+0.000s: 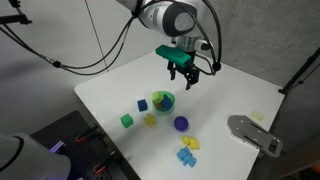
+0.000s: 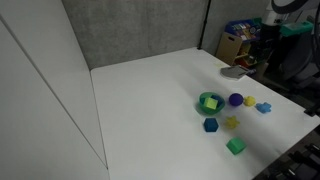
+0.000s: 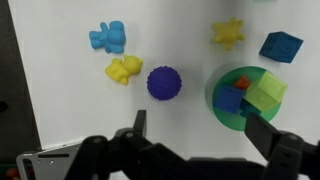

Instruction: Remove the yellow object from the bowl

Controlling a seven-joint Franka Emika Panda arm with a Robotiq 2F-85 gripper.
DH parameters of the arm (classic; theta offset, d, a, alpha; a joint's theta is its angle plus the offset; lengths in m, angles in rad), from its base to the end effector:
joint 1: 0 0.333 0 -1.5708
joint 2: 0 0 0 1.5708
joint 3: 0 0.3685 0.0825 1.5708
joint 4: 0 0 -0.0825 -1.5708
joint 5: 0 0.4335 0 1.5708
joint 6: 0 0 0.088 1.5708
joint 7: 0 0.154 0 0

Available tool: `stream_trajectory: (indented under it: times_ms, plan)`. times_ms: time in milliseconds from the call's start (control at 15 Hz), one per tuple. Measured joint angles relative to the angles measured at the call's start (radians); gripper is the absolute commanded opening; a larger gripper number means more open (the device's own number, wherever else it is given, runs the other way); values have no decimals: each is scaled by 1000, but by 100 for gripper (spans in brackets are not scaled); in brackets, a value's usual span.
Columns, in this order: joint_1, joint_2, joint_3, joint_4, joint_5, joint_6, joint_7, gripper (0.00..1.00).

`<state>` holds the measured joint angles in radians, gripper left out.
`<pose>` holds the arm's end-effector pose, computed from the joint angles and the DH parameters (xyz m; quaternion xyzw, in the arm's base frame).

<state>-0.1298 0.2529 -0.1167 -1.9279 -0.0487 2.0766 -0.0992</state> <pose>0.6262 -0.1599 0.3274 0.9963 -0.0595 -0.0567 0.0259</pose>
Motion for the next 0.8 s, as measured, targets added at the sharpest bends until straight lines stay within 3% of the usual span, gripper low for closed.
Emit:
stream_trajectory:
  times_ms: [467, 800]
  plan:
    - [53, -241, 42, -173, 4, -96, -1, 100]
    - [69, -410, 51, -252, 40, -233, -35, 100]
